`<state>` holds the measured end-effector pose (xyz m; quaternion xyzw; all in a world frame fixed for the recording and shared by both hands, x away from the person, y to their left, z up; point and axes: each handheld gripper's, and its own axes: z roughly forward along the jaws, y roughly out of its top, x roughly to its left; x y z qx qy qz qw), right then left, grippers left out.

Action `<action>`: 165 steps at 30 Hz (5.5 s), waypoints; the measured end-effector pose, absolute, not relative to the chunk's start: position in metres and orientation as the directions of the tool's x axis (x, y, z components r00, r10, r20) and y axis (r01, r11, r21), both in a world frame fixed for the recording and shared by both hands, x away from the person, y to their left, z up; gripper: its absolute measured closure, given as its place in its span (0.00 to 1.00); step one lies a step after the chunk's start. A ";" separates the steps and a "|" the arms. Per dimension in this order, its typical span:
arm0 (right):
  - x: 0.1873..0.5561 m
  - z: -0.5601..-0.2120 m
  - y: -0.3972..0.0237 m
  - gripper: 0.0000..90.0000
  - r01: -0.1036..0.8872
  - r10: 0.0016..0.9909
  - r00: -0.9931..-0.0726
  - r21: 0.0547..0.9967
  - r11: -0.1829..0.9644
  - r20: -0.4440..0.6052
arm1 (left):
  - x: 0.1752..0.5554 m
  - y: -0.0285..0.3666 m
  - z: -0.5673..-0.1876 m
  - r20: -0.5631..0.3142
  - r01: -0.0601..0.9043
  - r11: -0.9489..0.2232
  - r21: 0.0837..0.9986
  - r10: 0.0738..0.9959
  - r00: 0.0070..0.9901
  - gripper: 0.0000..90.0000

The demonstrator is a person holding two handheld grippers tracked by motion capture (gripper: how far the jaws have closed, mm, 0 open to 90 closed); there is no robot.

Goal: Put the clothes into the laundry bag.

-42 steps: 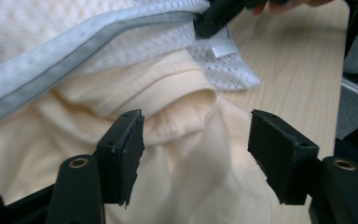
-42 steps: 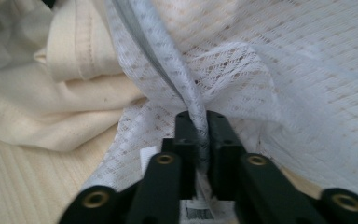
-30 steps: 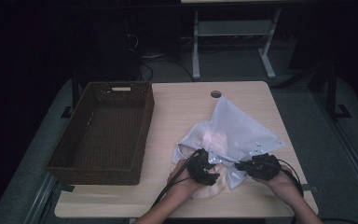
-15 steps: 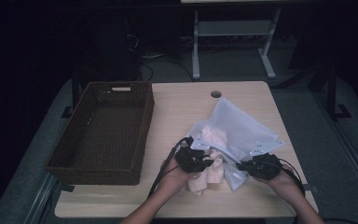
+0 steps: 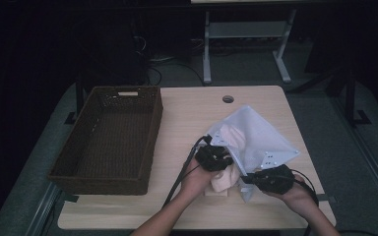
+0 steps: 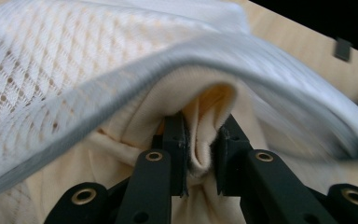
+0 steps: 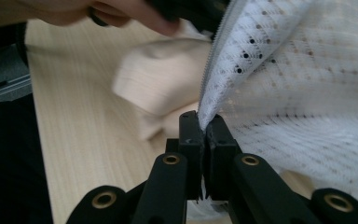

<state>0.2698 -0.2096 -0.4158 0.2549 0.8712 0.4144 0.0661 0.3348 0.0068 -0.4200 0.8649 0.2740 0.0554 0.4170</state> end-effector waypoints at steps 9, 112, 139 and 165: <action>0.277 -0.431 -0.212 0.96 0.440 0.515 -0.849 0.691 0.573 0.113 | 0.352 -0.011 -0.447 -0.095 0.438 -0.496 0.750 0.573 0.814 0.79; 0.269 -0.426 -0.244 0.97 0.482 0.618 -0.774 0.763 0.430 0.141 | 0.287 0.023 -0.458 -0.131 0.368 -0.638 0.676 0.387 0.913 0.31; 0.266 -0.420 -0.245 0.98 0.473 0.622 -0.771 0.780 0.410 0.140 | 0.325 -0.003 -0.404 -0.101 0.325 -0.471 0.820 0.439 0.893 0.93; 0.261 -0.406 -0.255 0.98 0.461 0.615 -0.769 0.819 0.342 0.176 | 0.373 -0.042 -0.440 -0.088 0.403 -0.471 0.784 0.559 0.824 0.79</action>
